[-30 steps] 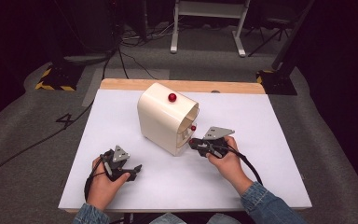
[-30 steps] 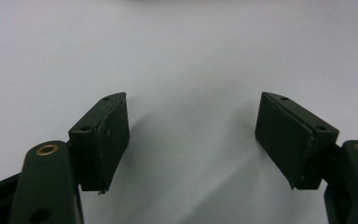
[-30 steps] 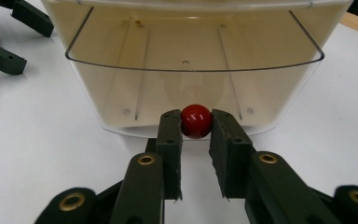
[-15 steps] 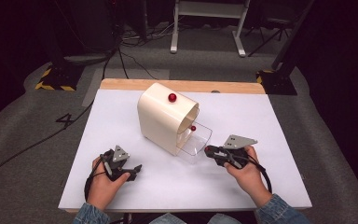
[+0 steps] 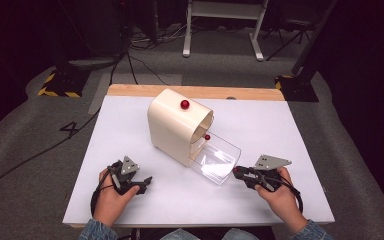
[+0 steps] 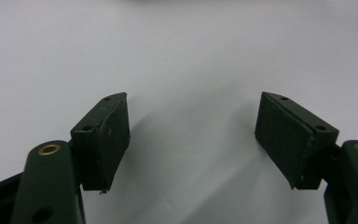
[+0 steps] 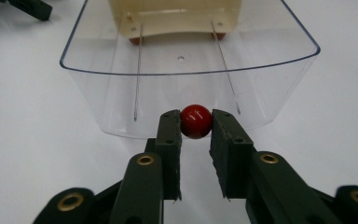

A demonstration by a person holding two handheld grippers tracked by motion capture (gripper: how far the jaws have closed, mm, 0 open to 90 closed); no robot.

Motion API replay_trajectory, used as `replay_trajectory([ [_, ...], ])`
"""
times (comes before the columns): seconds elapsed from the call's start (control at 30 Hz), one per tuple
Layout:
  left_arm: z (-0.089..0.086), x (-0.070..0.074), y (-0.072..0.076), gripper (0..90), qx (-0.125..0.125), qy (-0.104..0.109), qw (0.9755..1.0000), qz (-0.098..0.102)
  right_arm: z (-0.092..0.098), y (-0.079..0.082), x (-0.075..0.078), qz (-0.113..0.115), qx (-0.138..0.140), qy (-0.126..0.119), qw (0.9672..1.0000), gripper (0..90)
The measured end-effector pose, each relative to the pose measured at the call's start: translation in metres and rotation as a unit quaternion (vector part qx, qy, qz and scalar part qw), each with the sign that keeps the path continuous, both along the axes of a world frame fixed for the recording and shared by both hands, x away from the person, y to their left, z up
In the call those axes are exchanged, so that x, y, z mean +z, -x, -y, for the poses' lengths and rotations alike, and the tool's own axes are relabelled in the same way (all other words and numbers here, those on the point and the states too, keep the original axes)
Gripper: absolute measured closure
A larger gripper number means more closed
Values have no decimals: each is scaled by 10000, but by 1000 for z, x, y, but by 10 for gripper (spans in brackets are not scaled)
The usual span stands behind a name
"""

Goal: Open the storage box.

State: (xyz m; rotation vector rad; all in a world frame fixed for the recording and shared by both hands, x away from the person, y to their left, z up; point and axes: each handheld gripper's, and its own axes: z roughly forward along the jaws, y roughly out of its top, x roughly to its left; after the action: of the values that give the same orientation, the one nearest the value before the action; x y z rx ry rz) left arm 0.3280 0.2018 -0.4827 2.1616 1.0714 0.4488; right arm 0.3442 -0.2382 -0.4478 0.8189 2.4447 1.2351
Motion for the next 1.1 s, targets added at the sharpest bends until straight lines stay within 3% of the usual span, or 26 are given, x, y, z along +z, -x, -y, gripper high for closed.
replay_trajectory([
  [0.17, 0, 0, 0, 267, -5, 0, 10000, -2, 2, 0, -7, -61, -112, 48, 9999, 476],
  [0.27, 0, 0, 0, 266, 2, 24, 10000, -23, 7, 3, -4, 19, -85, -118, 9999, 424],
  [0.5, -1, 0, -1, 266, -6, 26, 10000, -43, 11, 4, 14, 206, -86, -345, 9992, 412],
  [0.87, -1, 0, -1, 264, 12, 65, 10000, -75, -16, -7, 51, 506, 105, -532, 9972, 418],
  [1.1, -1, 0, -1, 264, 8, 53, 10000, -80, -36, -17, 67, 394, 194, -779, 9960, 418],
])
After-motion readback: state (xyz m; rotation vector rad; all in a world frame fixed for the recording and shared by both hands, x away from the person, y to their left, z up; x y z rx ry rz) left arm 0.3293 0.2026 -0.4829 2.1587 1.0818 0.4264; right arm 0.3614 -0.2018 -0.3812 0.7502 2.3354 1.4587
